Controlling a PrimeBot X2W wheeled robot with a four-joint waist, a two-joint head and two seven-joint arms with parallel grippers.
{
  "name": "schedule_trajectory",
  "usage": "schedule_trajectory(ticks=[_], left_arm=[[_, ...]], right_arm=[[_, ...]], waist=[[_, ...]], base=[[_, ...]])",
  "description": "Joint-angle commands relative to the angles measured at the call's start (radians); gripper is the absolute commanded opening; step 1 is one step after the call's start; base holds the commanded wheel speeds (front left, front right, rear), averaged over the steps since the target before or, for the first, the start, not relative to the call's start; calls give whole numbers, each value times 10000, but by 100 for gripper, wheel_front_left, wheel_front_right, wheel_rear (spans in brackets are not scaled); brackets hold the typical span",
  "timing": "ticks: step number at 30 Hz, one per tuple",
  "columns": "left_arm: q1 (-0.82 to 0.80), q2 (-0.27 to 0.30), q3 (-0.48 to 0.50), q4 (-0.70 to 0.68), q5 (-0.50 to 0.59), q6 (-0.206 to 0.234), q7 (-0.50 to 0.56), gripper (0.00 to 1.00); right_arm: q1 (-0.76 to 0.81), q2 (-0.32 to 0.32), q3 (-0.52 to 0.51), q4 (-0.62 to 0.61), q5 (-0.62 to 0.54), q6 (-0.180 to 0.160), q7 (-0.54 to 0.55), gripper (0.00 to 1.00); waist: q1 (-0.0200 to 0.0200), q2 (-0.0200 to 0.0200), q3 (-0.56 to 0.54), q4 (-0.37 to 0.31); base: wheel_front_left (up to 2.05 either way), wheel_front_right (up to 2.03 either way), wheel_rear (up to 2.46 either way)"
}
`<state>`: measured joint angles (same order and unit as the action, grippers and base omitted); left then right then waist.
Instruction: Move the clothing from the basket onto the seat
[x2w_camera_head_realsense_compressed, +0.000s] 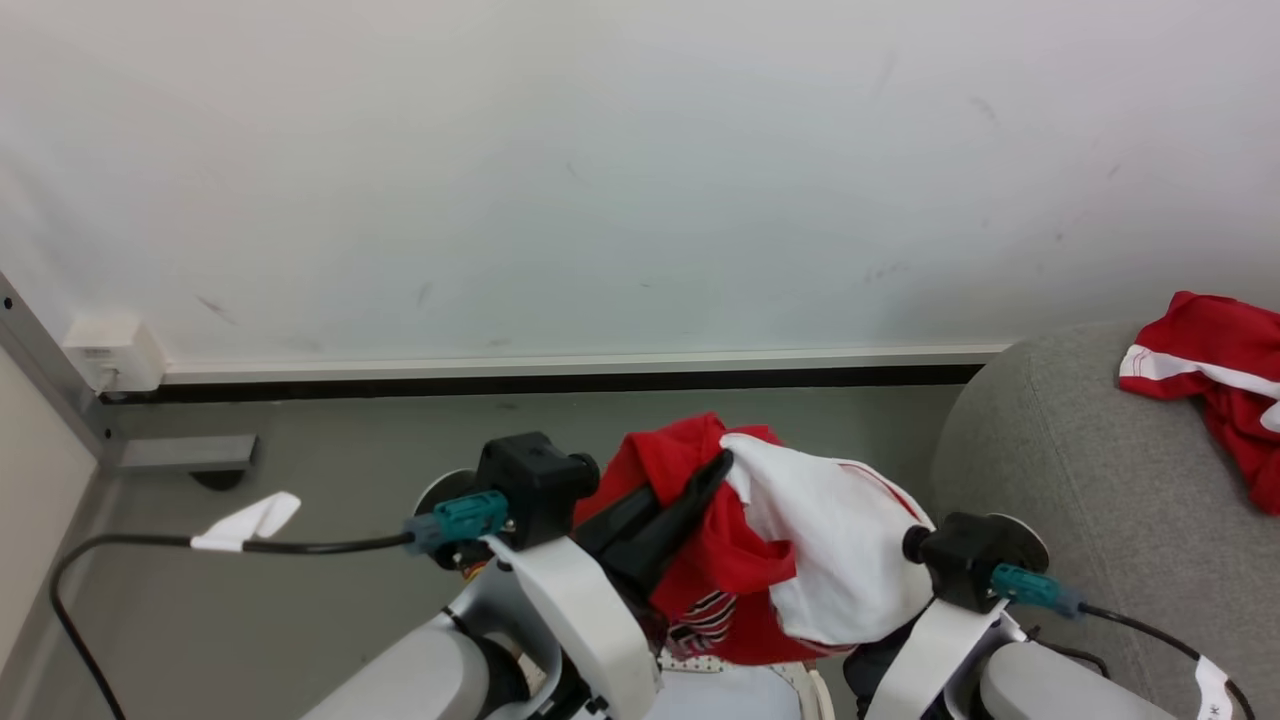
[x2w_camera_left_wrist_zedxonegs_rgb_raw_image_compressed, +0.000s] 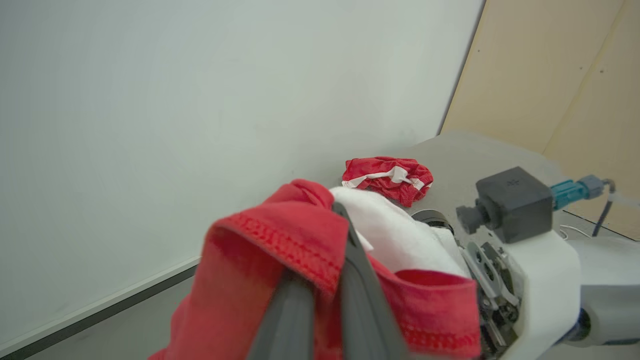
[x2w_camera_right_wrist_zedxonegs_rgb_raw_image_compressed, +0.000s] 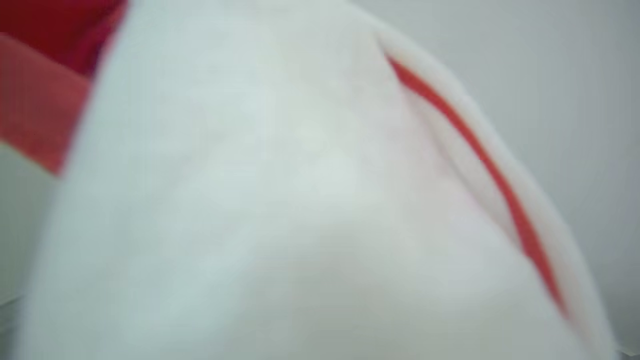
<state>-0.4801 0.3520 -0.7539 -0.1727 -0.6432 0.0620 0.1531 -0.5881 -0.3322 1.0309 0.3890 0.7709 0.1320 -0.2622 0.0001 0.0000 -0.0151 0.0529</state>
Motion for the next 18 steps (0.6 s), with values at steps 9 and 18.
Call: schedule_trajectory(ticks=[9, 18], left_arm=[[343, 139, 36, 769, 307, 102, -627, 100], [510, -13, -335, 1277, 720, -62, -1352, 100]], right_arm=[[243, -452, -866, -459, 422, -26, -35, 0], [341, -1059, -1974, -580, 569, -26, -36, 0]], waist=[[-1, 0, 79, -341], [-1, 0, 184, -996]], base=[[0, 0, 0], [0, 0, 0]])
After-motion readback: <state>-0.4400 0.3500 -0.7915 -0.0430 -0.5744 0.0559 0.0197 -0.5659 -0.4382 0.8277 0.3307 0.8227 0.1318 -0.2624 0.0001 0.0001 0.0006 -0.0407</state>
